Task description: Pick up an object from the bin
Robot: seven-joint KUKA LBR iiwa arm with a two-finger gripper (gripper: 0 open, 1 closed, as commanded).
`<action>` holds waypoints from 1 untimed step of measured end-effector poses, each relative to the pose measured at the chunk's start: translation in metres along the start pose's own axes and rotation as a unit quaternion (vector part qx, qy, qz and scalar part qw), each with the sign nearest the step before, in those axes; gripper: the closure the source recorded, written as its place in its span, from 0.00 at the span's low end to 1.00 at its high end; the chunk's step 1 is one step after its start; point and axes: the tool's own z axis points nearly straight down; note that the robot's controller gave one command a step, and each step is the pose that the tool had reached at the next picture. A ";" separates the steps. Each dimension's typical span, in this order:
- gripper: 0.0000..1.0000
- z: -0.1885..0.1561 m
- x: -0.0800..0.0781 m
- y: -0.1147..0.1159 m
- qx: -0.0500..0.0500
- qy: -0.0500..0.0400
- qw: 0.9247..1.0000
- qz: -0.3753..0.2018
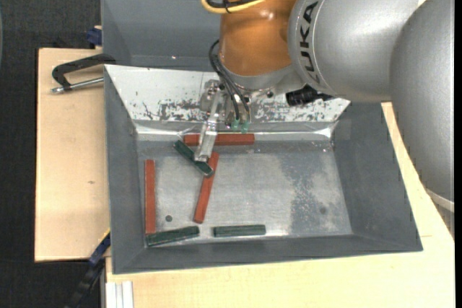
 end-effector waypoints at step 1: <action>0.00 0.041 0.004 0.016 0.001 0.003 0.994 -0.111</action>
Offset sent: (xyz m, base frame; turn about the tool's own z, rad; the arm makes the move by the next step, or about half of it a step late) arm 0.0017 -0.0965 -0.1163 -0.2392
